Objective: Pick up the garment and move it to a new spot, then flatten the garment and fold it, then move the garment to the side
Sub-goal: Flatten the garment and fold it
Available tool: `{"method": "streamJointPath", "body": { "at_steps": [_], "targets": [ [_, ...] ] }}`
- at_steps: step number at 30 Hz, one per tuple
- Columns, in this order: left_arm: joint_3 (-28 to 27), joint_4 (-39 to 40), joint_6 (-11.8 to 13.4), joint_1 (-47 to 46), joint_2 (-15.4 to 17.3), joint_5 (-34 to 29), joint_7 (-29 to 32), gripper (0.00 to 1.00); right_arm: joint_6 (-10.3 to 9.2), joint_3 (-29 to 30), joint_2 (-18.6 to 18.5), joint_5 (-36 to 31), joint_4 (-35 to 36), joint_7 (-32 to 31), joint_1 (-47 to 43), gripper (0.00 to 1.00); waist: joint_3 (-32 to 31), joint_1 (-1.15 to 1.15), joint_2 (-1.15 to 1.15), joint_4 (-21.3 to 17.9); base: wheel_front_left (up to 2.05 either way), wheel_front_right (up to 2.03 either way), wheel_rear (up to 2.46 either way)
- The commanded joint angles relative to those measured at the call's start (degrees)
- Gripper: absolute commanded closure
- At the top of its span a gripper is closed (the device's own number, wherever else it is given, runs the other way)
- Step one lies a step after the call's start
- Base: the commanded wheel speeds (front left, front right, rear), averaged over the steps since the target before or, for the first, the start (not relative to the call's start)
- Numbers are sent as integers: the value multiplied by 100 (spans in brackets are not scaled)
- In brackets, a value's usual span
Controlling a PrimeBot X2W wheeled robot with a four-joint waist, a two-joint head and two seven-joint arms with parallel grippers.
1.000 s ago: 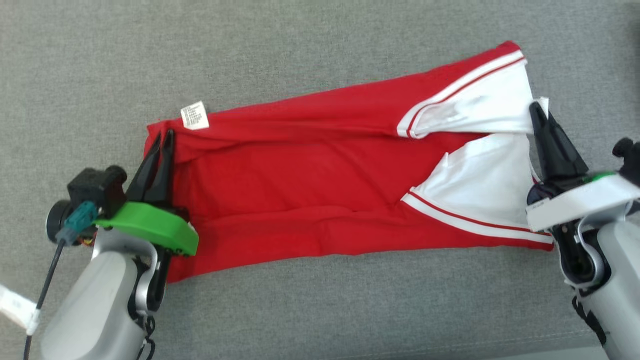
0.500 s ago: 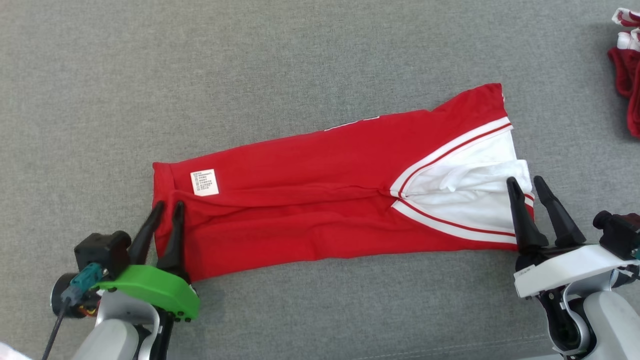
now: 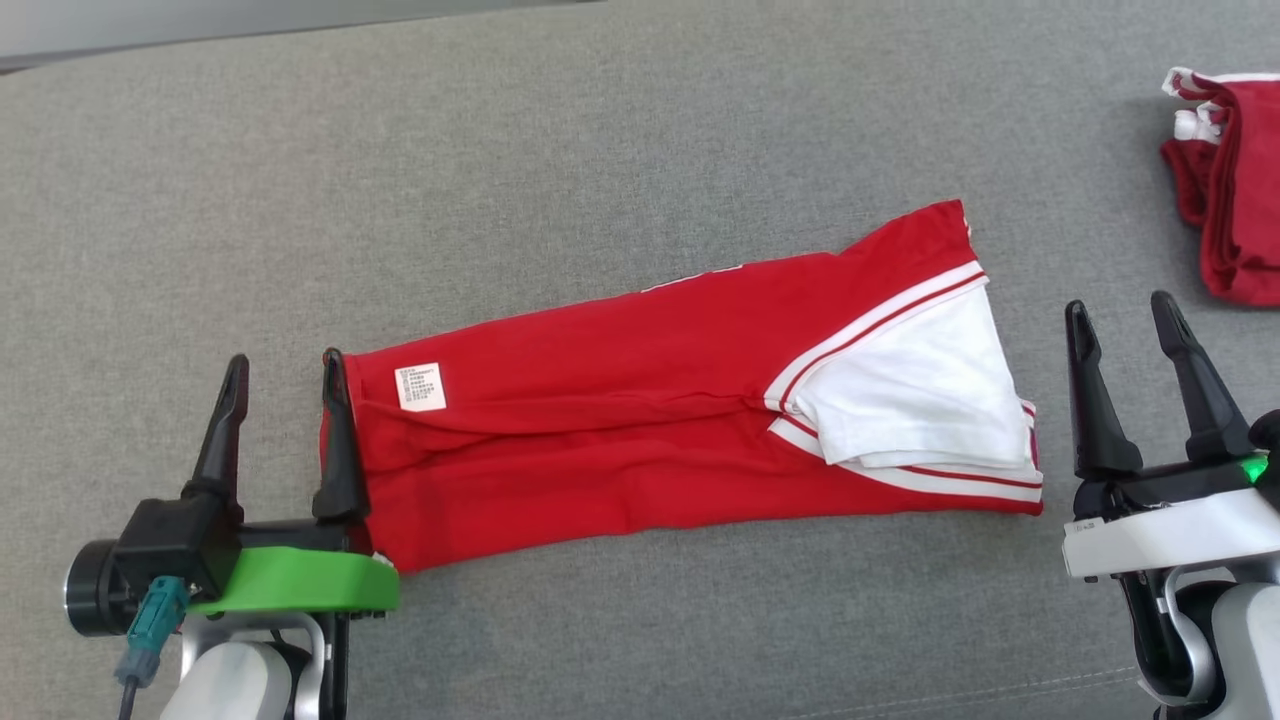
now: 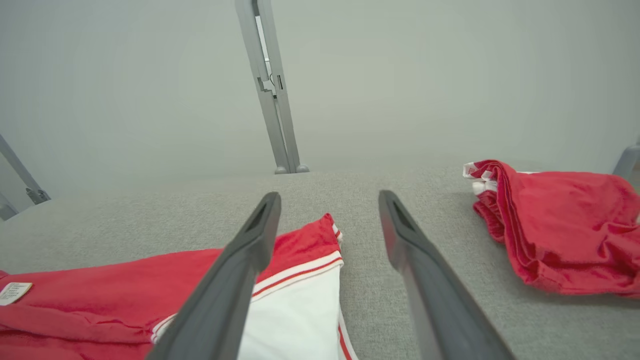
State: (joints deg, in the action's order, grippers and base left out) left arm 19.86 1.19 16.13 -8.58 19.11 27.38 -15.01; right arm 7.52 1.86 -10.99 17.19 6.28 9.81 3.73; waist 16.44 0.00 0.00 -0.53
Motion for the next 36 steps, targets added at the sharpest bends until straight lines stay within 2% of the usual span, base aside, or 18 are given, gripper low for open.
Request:
{"method": "streamJointPath", "body": {
  "at_steps": [1, 8, 21, 25, 36],
  "targets": [
    [-58, 50, -33, 82, -9, -107, -13, 0, -7, 18, 46, -69, 94, -55, -82, 0, -111, 0, 0, -23, 0, 0, 0],
    [-173, 58, -114, 363, -150, -280, -15, 0, -7, 7, 125, -304, 344, -327, -185, 0, -322, 0, 0, -27, 0, 0, 0],
    [-261, -28, -222, 195, -285, -503, -17, 0, -7, 78, 121, -139, 366, -564, -167, 0, -226, 0, 0, 83, 0, 0, 0],
    [-292, 1, -279, 32, -379, -545, -17, 0, -7, 154, 16, -58, 5, -614, -95, 0, -41, 0, 0, 214, 0, 0, 0],
    [-462, -54, -601, -395, -772, -836, -17, 0, -8, -310, -277, 323, -2043, -645, 732, 0, 462, 0, 0, 584, 0, 0, 0]
  ]
}}
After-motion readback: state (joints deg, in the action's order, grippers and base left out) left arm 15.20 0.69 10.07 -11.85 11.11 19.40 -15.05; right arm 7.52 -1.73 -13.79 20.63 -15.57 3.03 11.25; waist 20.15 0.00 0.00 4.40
